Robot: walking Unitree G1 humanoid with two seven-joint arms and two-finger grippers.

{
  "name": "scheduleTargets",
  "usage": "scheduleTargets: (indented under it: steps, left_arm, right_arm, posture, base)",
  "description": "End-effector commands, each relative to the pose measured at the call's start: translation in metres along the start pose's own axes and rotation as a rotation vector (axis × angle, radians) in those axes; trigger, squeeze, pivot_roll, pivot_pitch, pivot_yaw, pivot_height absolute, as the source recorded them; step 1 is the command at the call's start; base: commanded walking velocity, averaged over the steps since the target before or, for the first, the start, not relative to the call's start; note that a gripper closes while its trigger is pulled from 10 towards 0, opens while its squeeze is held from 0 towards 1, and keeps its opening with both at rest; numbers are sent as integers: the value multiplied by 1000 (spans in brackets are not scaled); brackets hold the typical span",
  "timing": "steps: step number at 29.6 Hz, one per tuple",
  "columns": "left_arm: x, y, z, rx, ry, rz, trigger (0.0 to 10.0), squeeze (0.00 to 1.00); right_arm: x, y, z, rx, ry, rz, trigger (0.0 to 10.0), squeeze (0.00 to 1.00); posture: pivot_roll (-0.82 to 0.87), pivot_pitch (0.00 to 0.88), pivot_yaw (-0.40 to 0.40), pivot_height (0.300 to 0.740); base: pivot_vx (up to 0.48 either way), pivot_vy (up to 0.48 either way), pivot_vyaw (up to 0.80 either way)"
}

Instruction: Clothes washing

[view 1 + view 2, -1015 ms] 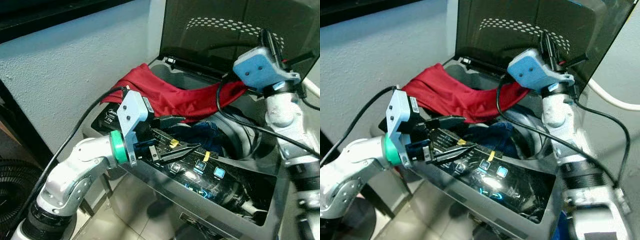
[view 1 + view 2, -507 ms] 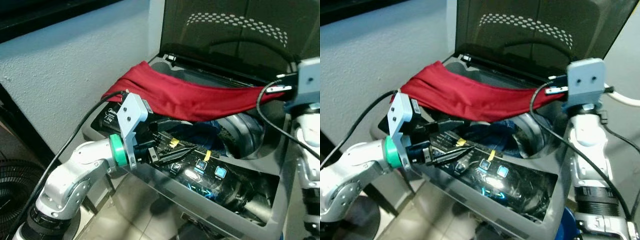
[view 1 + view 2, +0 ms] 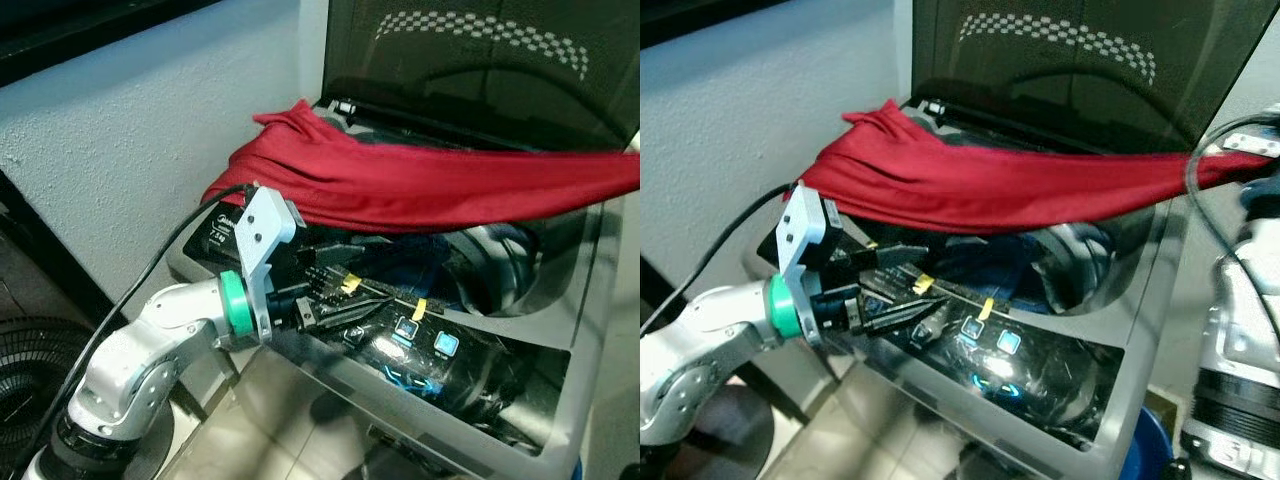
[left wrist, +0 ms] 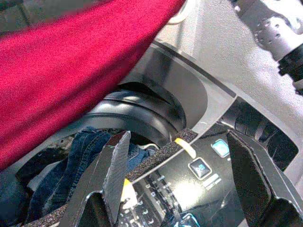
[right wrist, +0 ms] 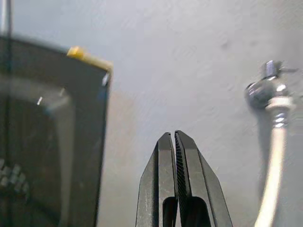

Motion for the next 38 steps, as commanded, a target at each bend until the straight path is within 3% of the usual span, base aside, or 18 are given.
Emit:
scheduleTargets:
  steps: [1,5,7,8,9,10,12,13,15,18,19,20,22,25,27,30,31,38]
  left_arm:
    - [-1,2,-2,-12,-10,-8,10000,0]
    - [-2,2,-2,-23,-17,-10,10000,0]
    - [-2,2,-2,-27,-18,-11,10000,0]
    - [-2,2,0,-31,-15,-13,10000,0]
    - [-2,2,1,-31,-14,-14,10000,0]
    - [-2,2,1,-31,-14,-14,10000,0]
    - [-3,1,4,-22,-3,-17,10000,0]
    - [-3,1,4,-22,-3,-17,10000,0]
    - [-3,-4,7,4,4,-14,10000,0]
    - [-3,-6,8,18,6,-10,10000,0]
    - [-1,-13,8,53,14,-12,10000,0]
    - [-1,-13,8,53,14,-12,10000,0]
    - [0,-15,8,66,17,-18,10000,0]
    - [-1,-15,7,66,15,-19,10000,0]
    - [-2,-14,6,65,7,-21,10000,0]
    - [-2,-14,6,65,7,-22,10000,0]
    - [-3,-13,5,66,6,-23,10000,0]
    - [-5,-12,5,65,1,-30,10000,0]
  right_arm:
    - [12,12,3,-49,40,21,10000,0]
    - [30,23,7,-101,94,88,10000,0]
    - [32,18,7,-61,88,99,10000,0]
    - [40,-9,7,79,84,166,10000,0]
    - [44,-21,6,141,82,198,10000,0]
    - [44,-21,6,141,82,198,10000,0]
    - [55,-60,5,331,77,266,10000,0]
    - [55,-60,5,331,77,266,10000,0]
    - [52,-82,2,446,48,229,10000,0]
    - [45,-87,1,475,30,186,10000,0]
    - [19,-115,-26,655,-75,116,10000,0]
    - [19,-115,-26,655,-75,116,10000,0]
    - [0,-140,-59,795,-159,127,10000,0]
    - [-6,-147,-70,825,-192,137,10000,0]
    - [-22,-162,-92,894,-265,132,10000,0]
    - [-24,-163,-95,904,-276,126,10000,0]
    - [-24,-163,-96,918,-295,143,10000,1000]
    - [-16,-159,-100,1021,-370,255,10000,1000]
  posture:
    - [71,92,114,740]
    - [67,93,127,740]
    - [64,92,129,740]
    - [58,90,128,740]
    - [49,89,126,740]
    - [49,89,126,740]
    - [35,85,118,740]
    - [35,85,118,740]
    - [32,82,106,740]
    - [32,82,106,740]
    - [35,82,102,740]
    - [35,82,102,740]
    - [39,82,99,740]
    - [39,82,99,740]
    - [39,82,99,740]
    - [39,82,99,740]
    - [52,83,95,740]
    - [50,87,96,740]
  base:
    - [0,0,0]
    - [0,0,0]
    - [0,0,0]
    - [0,0,0]
    - [0,0,0]
    - [0,0,0]
    - [0,0,0]
    - [0,0,0]
    - [0,0,0]
    - [0,0,0]
    - [0,0,0]
    - [0,0,0]
    - [0,0,0]
    - [0,0,0]
    - [0,0,0]
    - [0,0,0]
    - [0,0,0]
    - [0,0,0]
Point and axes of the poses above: a point about 5 cm out from each wrist's last joint towards the gripper, its own z axis pointing out of the wrist towards the gripper, its own x axis along the axis of the wrist's last joint, y = z × x, the point moved 4 cm from there along z, pointing out of the wrist towards the gripper, and after that the axes turned 9 degrees about z, right-handed, at the moved point
